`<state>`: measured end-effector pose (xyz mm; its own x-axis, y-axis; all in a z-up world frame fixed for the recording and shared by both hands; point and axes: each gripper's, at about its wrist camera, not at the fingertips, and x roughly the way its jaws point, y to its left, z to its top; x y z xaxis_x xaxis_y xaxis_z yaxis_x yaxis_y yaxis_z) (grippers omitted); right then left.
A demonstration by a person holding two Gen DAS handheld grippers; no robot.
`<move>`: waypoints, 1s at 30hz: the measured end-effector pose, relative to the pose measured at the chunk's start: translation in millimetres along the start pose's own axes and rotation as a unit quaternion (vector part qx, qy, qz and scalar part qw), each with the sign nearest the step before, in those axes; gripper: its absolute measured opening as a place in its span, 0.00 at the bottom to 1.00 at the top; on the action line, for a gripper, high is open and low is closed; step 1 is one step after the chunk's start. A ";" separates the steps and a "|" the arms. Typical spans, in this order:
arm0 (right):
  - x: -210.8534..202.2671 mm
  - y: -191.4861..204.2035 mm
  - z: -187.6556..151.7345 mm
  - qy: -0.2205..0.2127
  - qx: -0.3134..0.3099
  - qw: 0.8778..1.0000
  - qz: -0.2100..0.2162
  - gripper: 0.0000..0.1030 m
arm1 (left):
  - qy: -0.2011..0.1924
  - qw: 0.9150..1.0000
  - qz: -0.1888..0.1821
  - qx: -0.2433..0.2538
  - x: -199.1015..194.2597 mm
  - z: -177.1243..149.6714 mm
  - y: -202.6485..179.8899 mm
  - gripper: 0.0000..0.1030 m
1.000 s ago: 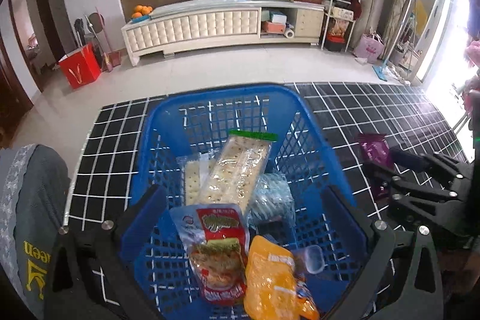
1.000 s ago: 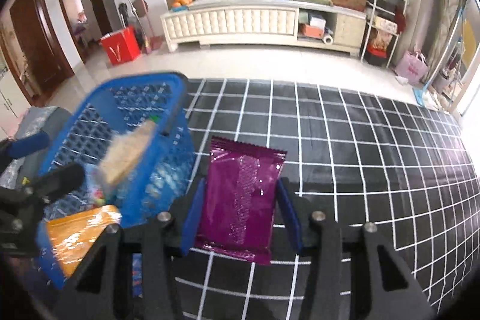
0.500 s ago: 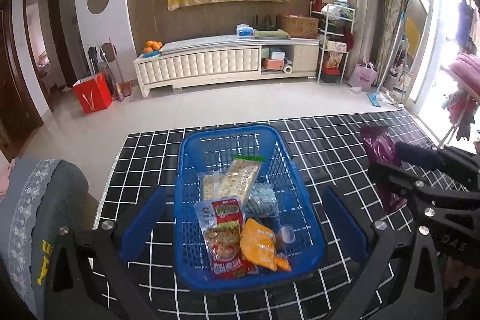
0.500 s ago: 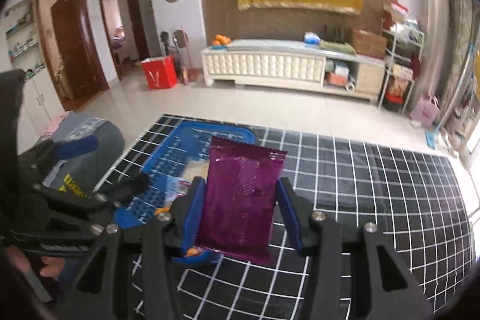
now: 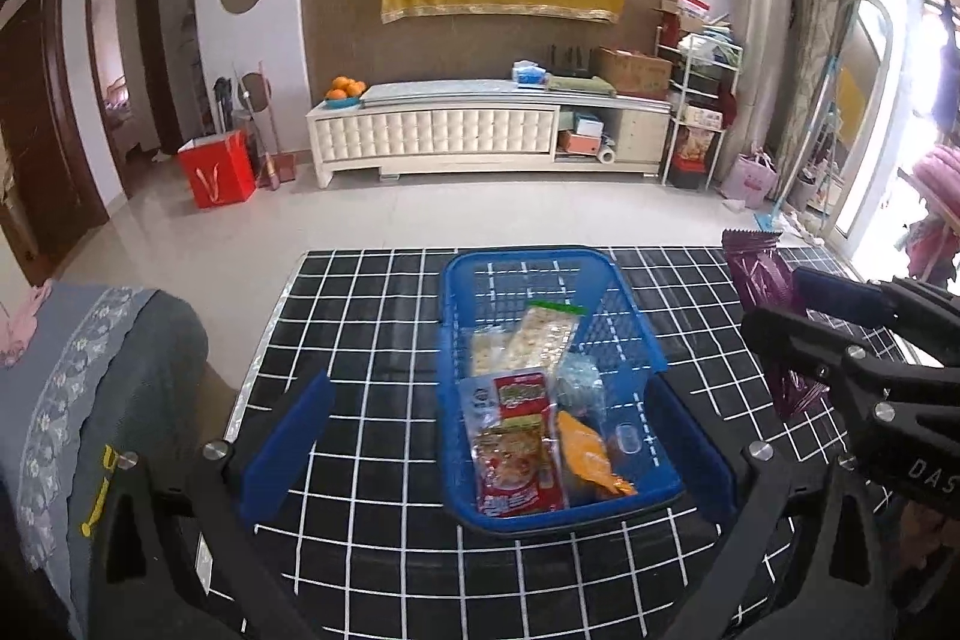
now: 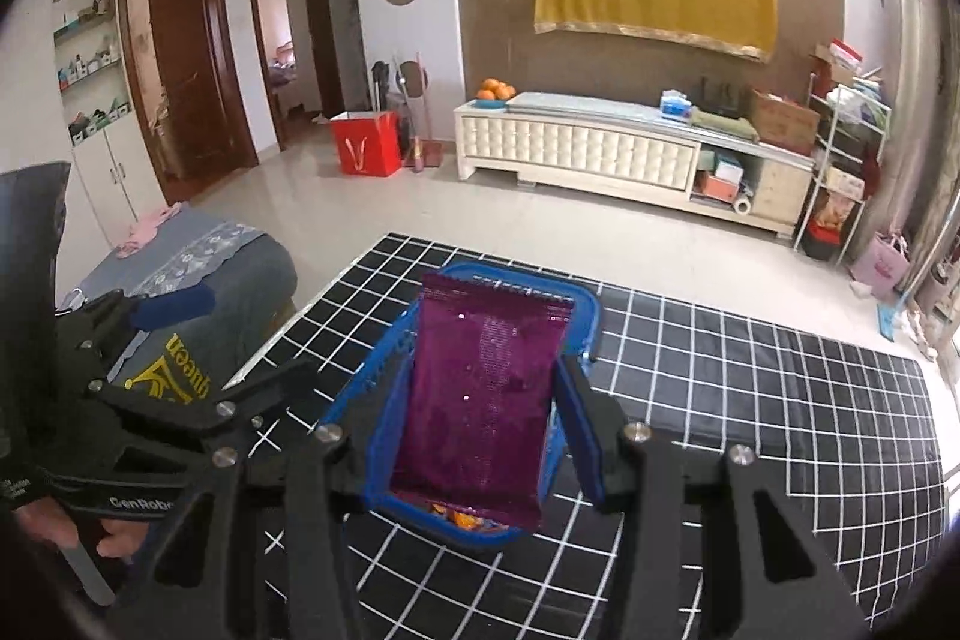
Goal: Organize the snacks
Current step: 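Carry the purple bag over the basket with the right gripper, then lower the purple bag into the basket and open the right gripper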
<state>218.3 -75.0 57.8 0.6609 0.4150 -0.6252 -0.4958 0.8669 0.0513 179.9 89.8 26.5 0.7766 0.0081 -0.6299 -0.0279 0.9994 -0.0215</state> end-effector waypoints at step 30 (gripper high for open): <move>128.1 -9.6 -19.9 0.108 -0.021 0.993 -0.031 0.76 | 0.065 0.997 0.022 -0.018 116.7 -20.0 33.0 1.00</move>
<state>296.4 -35.6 -38.2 0.5563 0.2890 -0.7791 -0.4847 0.8744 -0.0217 257.0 123.1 -63.3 0.6856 0.0457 -0.7266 -0.0850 0.9962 -0.0176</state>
